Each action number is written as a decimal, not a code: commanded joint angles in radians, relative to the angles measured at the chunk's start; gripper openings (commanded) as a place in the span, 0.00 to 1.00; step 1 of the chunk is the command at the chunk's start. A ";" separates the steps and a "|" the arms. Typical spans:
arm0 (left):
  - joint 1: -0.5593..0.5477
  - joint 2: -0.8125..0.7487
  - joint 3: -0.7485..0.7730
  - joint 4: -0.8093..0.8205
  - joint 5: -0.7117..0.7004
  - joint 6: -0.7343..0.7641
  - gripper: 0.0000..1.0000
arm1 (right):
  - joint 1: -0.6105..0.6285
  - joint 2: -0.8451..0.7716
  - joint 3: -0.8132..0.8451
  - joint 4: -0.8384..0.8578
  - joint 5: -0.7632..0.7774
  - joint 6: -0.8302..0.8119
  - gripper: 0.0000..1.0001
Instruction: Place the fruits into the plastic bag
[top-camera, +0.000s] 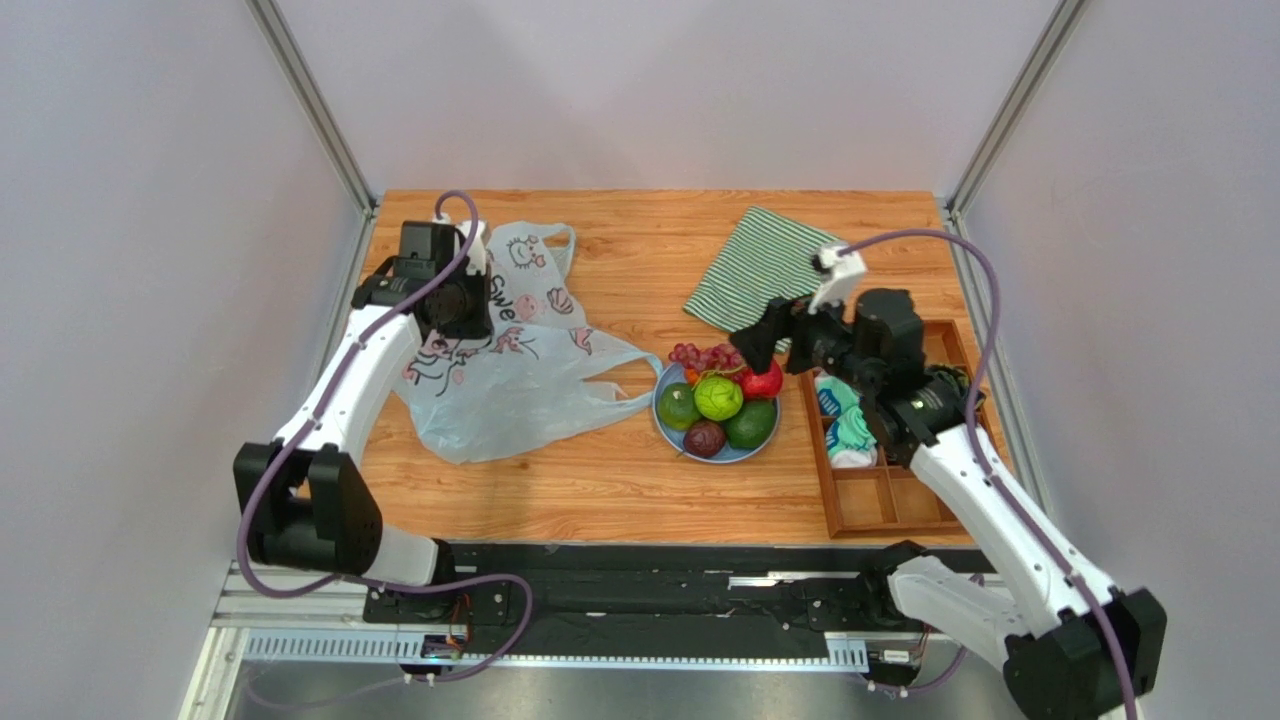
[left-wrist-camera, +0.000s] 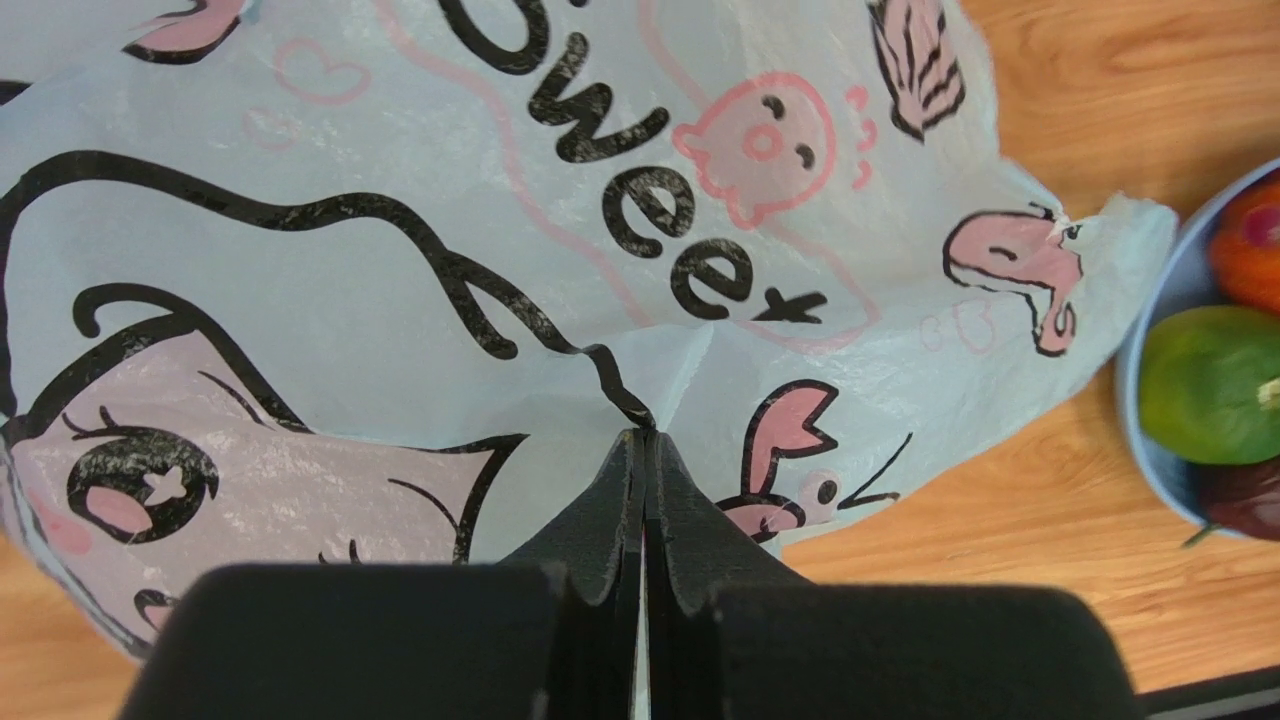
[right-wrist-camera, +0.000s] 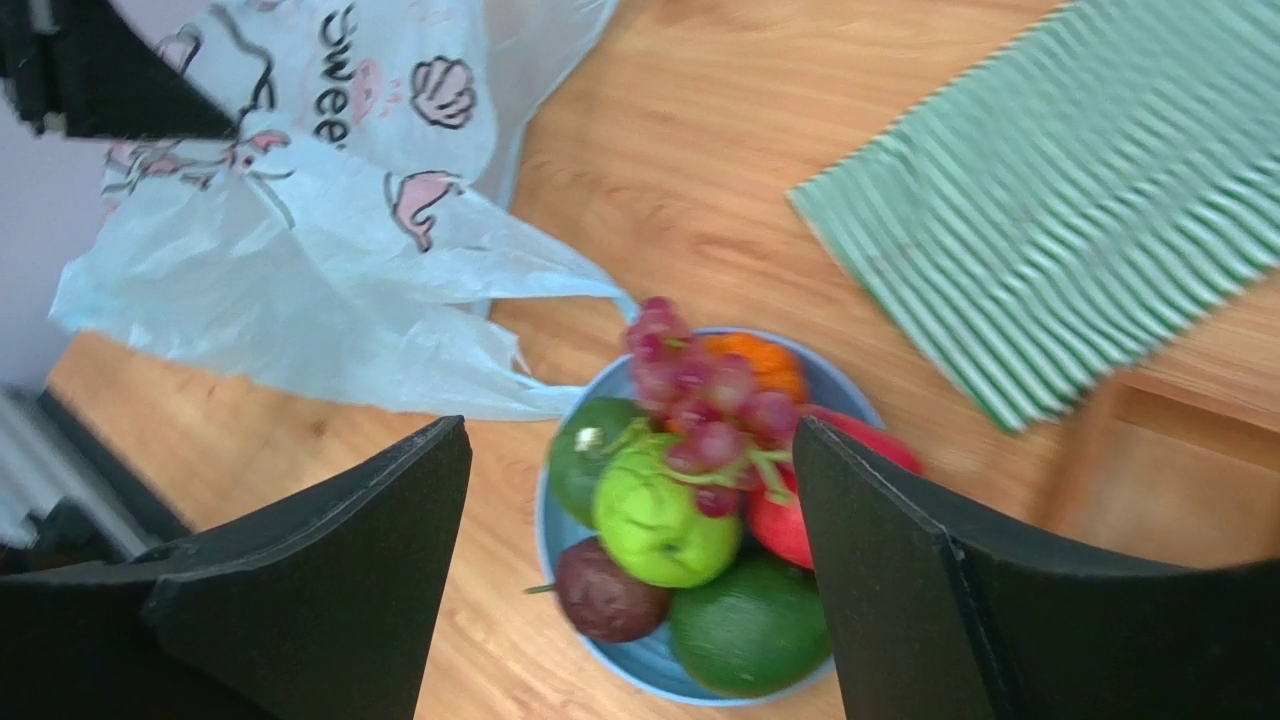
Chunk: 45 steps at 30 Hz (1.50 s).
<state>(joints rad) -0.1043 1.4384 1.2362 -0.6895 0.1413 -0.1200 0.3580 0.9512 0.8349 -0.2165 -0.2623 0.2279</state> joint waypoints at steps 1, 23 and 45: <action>0.008 -0.148 -0.076 -0.048 -0.136 0.043 0.00 | 0.153 0.125 0.111 -0.003 0.032 -0.050 0.83; 0.008 -0.434 -0.228 0.004 -0.151 0.056 0.00 | 0.377 0.963 0.598 0.316 -0.360 0.221 0.84; 0.008 -0.432 -0.193 0.030 -0.017 0.028 0.38 | 0.395 1.210 0.740 0.434 -0.474 0.303 0.29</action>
<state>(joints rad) -0.0986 1.0199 1.0084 -0.7029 0.0494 -0.0792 0.7437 2.1609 1.5345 0.1066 -0.6464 0.4919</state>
